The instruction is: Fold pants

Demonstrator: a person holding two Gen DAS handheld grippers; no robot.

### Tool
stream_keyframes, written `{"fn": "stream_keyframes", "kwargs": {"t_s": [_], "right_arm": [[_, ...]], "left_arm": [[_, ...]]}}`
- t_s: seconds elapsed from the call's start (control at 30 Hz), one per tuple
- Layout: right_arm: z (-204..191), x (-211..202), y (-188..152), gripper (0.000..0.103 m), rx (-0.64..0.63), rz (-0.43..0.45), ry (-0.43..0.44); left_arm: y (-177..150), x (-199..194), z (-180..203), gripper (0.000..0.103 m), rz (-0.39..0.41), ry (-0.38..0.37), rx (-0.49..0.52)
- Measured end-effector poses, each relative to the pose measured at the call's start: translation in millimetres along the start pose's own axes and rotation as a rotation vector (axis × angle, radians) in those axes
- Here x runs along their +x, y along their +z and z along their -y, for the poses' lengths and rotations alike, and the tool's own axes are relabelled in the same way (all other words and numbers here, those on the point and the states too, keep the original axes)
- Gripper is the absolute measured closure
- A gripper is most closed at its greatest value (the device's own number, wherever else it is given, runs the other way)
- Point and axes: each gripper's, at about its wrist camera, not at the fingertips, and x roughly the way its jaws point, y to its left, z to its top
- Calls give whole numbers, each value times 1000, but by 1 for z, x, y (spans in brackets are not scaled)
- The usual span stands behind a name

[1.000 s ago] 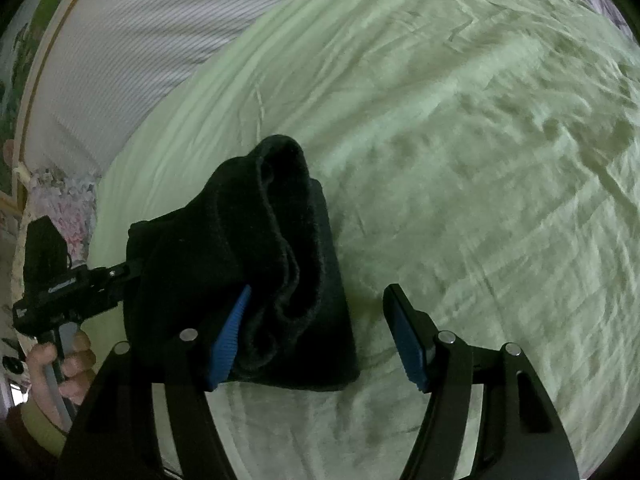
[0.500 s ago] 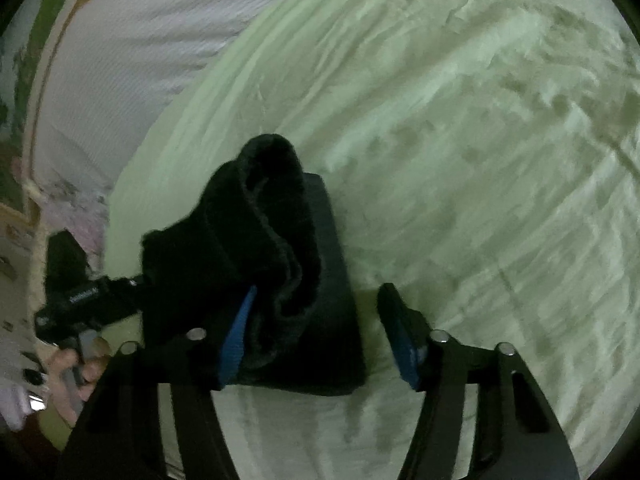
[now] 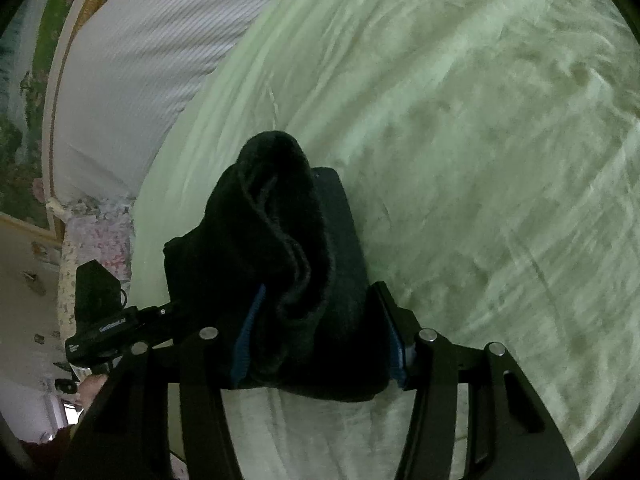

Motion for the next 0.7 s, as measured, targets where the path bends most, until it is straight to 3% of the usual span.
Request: {"fn": "stream_keyframes", "kwargs": {"t_s": [0.13, 0.23, 0.43, 0.7], "right_arm": [[-6, -5, -2, 59, -11, 17, 16], [-17, -9, 0, 62, -42, 33, 21], [-43, -13, 13, 64, -91, 50, 66], [-103, 25, 47, 64, -199, 29, 144]], "left_arm": [[-2, -8, 6, 73, 18, -25, 27], [-2, -20, 11, 76, 39, -46, 39], [5, -57, 18, 76, 126, -60, 61], [31, -107, -15, 76, 248, -51, -12]]}}
